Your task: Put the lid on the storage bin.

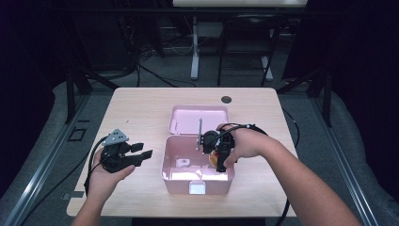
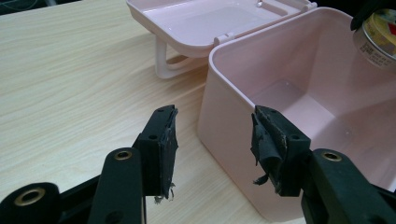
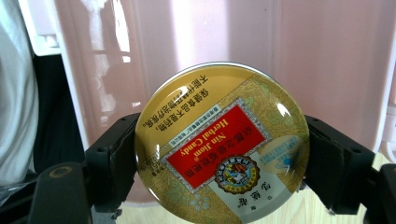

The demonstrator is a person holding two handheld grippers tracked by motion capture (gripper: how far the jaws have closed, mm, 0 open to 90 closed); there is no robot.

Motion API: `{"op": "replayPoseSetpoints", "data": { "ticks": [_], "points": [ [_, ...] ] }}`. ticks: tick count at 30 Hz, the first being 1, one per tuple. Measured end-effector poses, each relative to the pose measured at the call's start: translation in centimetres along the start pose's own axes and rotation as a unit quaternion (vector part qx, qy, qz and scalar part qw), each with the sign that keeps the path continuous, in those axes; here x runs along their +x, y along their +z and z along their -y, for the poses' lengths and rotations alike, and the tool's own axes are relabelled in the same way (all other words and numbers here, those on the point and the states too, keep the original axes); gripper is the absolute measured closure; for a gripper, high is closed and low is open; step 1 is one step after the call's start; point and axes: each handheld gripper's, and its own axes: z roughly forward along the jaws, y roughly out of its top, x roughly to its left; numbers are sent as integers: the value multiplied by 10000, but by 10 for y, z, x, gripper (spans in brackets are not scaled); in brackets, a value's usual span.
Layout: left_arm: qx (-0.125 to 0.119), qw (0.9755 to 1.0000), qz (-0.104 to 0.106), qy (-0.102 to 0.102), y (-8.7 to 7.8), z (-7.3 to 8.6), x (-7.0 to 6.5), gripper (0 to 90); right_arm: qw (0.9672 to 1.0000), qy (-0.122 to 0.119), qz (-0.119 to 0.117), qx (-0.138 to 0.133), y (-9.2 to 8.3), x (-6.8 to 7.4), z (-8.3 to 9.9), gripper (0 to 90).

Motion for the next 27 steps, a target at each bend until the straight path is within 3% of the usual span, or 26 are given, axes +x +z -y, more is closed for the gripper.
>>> {"op": "replayPoseSetpoints", "data": {
  "ticks": [13, 21, 27],
  "points": [
    [-6, 10000, -8, -10, 1, 1, 1, 499, 9999, -128, 1, 46, 12, 0, -3, 199],
    [-10, 10000, -10, -10, 1, 1, 0, 499, 9999, -104, 63, 45, 12, 0, -3, 199],
    [-9, 10000, -12, -4, 1, 1, 0, 499, 10000, -24, -26, -29, 21, -1, -2, 199]
  ]
}}
